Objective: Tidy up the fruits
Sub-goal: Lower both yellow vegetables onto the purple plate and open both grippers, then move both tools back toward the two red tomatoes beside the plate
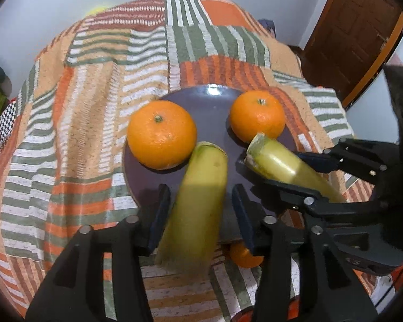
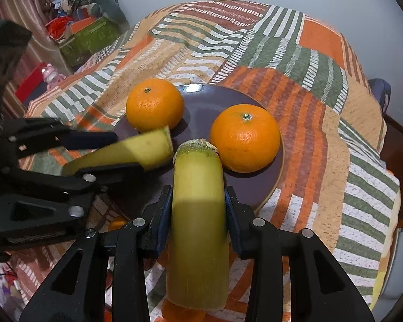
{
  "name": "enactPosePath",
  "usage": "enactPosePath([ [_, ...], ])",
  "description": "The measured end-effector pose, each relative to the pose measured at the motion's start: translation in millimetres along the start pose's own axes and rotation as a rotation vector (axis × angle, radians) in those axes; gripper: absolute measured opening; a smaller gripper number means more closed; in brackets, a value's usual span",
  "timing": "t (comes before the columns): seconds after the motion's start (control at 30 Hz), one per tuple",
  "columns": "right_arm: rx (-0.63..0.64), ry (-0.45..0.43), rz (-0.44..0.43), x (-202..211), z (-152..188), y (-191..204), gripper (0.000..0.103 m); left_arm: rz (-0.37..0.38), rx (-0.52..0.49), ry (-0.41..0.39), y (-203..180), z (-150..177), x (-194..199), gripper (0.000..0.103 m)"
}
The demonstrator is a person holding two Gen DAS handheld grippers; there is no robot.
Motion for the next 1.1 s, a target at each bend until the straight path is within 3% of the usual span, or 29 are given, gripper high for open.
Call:
enactPosePath([
  [0.3,-0.014,-0.092,0.018,37,-8,-1,0.036,-0.023,-0.03,-0.031,10,16,25,0.052],
  [0.53,0.035,-0.133,0.072,69,26,2,0.036,-0.017,-0.034,-0.045,22,47,43,0.052],
  [0.77,-0.024,-0.069,0.074,53,51,-13,0.036,-0.029,0.022,-0.035,44,57,41,0.052],
  [0.97,-0.049,-0.081,0.038,45,40,-7,0.036,-0.074,0.048,-0.054,50,44,35,0.052],
  [1.1,-0.013,-0.079,0.019,40,38,8,0.036,-0.06,0.033,-0.039,40,42,29,0.052],
])
Point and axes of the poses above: each gripper's, at about its wrist camera, not at the fingertips, and x roughly against the way its jaws point, y to its left, z to its underside, the point moved 8 cm from there along -x, roughly the way its jaws point, and after that the axes turned 10 degrees about x, right-handed, at the moved point
